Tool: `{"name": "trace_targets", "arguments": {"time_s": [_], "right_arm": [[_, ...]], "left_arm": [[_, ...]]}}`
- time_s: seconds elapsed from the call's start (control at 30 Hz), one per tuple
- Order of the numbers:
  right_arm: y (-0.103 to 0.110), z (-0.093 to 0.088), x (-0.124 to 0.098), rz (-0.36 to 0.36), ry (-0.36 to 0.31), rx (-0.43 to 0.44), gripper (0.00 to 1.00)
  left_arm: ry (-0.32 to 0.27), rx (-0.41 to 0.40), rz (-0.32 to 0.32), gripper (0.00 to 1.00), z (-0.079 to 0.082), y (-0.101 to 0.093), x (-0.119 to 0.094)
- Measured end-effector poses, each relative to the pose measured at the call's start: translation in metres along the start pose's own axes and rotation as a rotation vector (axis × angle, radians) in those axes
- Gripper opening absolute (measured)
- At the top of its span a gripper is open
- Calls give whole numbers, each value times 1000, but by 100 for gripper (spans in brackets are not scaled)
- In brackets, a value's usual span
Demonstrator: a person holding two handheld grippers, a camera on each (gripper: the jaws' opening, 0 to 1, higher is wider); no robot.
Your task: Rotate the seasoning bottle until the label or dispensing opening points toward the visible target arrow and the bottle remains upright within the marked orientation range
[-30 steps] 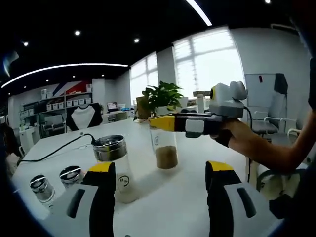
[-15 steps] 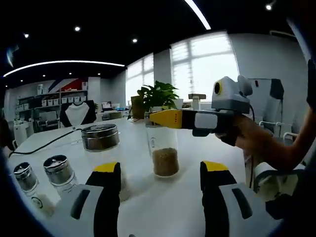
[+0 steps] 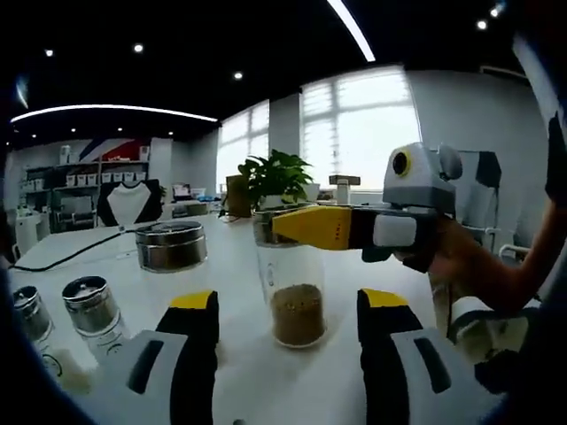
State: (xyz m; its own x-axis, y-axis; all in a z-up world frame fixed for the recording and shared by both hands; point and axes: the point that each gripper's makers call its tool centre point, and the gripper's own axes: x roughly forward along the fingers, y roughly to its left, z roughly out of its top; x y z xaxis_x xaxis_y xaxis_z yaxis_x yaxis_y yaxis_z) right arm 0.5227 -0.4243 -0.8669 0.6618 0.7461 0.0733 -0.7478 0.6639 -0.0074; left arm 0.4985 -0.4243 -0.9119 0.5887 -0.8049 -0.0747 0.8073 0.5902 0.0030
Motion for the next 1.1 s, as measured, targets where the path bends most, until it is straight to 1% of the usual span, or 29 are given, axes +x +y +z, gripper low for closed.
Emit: {"name": "trace_targets", "arguments": {"time_s": [0.1, 0.17, 0.2, 0.27, 0.43, 0.5, 0.57, 0.6, 0.73, 0.8, 0.87, 0.9, 1.0, 1.03, 1.1], "right_arm": [[4, -1, 1, 30, 2, 0, 36], [6, 0, 1, 51, -2, 10, 36], [11, -1, 1, 89, -2, 13, 36], [14, -2, 2, 118, 3, 36, 36], [25, -7, 3, 165, 21, 22, 36], [29, -7, 4, 192, 12, 24, 36], [32, -8, 4, 216, 16, 51, 36], [35, -8, 4, 231, 15, 47, 36], [43, -8, 6, 289, 10, 57, 36], [44, -8, 5, 312, 10, 85, 36], [41, -7, 5, 323, 13, 97, 36], [43, -7, 3, 346, 11, 92, 36], [45, -7, 0, 360, 7, 92, 36], [46, -7, -1, 373, 5, 85, 36], [49, -6, -2, 375, 4, 78, 36]], "left_arm": [[6, 32, -23, 66, 1, -2, 5], [4, 33, -47, 66, 2, -4, 8], [-1, 22, -61, 66, 2, -6, 10], [0, 27, -77, 65, 1, -9, 11], [21, 45, -92, 66, -6, -14, 12], [24, 42, -92, 65, -7, -14, 12], [29, 35, -95, 65, -11, -15, 13], [32, 35, -95, 65, -12, -15, 14], [35, 38, -91, 65, -13, -12, 16], [33, 44, -95, 65, -12, -11, 16], [38, 47, -85, 64, -14, -5, 16], [42, 53, -82, 63, -15, -2, 15], [44, 67, -92, 60, -16, 0, 14], [36, 76, -102, 59, -14, -1, 14], [10, 108, -139, 57, -8, -5, 13]]}}
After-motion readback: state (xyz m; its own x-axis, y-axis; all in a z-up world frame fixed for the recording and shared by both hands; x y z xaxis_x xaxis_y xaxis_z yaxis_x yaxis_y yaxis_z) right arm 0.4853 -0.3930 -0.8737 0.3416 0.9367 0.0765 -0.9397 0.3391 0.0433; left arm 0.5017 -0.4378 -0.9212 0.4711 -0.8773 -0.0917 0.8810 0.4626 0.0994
